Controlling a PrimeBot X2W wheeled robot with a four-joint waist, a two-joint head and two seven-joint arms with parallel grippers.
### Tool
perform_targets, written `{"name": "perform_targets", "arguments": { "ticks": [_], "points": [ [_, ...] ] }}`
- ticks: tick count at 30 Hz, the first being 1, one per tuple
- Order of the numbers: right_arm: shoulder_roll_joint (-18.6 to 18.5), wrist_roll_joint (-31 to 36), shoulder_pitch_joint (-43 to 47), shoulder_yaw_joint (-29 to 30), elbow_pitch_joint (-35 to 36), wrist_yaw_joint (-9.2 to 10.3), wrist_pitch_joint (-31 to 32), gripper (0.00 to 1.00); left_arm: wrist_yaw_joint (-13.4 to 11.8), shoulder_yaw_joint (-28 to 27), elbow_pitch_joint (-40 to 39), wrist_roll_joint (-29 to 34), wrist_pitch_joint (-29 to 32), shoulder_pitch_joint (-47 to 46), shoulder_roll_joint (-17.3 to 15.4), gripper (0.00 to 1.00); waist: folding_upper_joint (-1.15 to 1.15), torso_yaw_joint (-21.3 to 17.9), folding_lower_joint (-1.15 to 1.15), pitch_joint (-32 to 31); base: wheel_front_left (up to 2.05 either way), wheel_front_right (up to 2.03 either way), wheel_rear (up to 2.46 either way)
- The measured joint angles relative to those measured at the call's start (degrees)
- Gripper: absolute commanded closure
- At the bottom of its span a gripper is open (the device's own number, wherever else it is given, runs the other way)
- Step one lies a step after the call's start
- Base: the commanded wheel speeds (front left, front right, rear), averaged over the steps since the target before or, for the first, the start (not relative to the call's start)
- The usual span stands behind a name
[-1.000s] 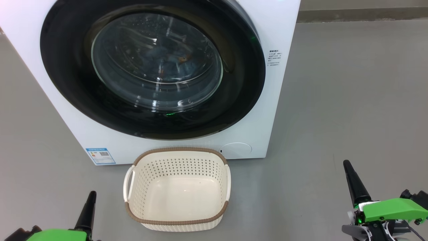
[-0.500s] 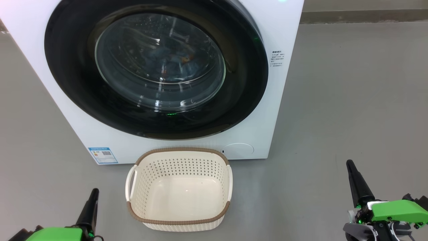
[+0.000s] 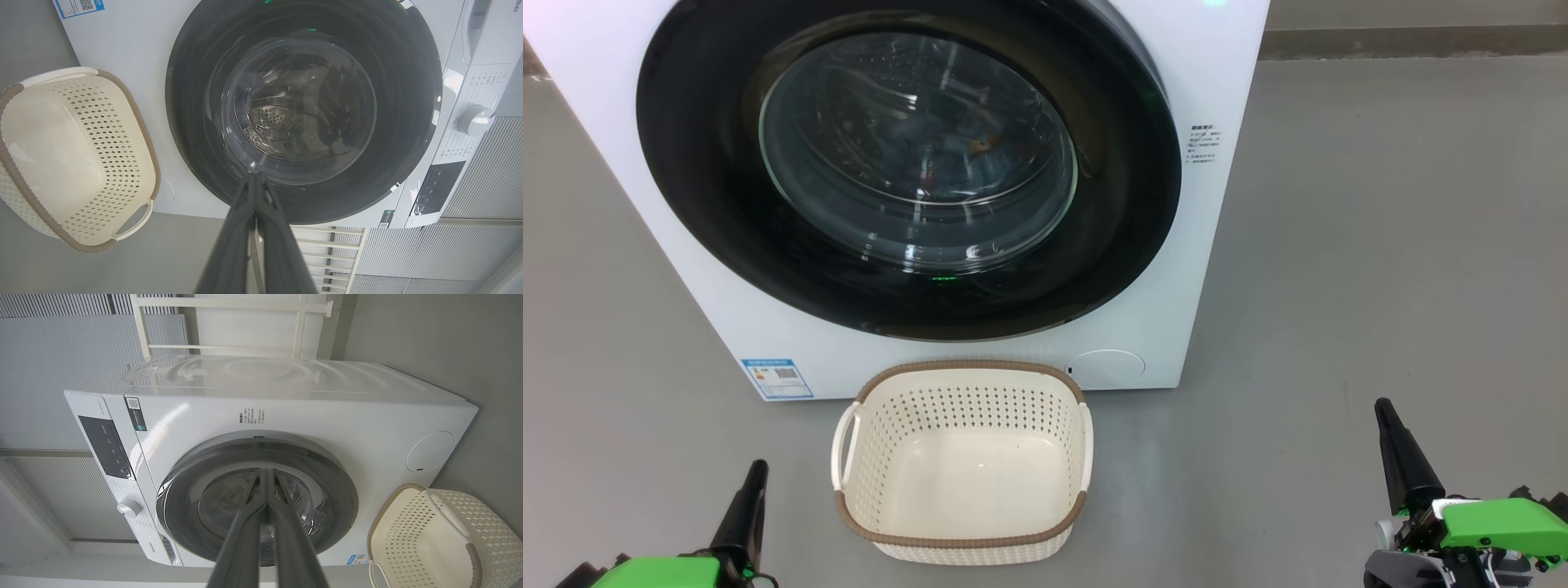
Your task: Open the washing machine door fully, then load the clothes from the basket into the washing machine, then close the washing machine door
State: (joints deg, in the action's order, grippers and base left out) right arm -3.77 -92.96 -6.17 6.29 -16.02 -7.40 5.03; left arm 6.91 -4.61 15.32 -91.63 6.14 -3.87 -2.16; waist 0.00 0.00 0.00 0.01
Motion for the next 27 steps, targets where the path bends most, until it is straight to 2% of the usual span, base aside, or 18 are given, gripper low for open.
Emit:
{"name": "perform_targets", "arguments": {
  "ticks": [27],
  "points": [
    [0.12,0.00,0.35,0.12,0.00,0.00,0.19,1.00,0.00,-0.04,0.05,0.00,0.00,-0.01,0.01,1.00,0.00,0.00,0.00,0.00,0.00,0.00,0.00]
  ]
}}
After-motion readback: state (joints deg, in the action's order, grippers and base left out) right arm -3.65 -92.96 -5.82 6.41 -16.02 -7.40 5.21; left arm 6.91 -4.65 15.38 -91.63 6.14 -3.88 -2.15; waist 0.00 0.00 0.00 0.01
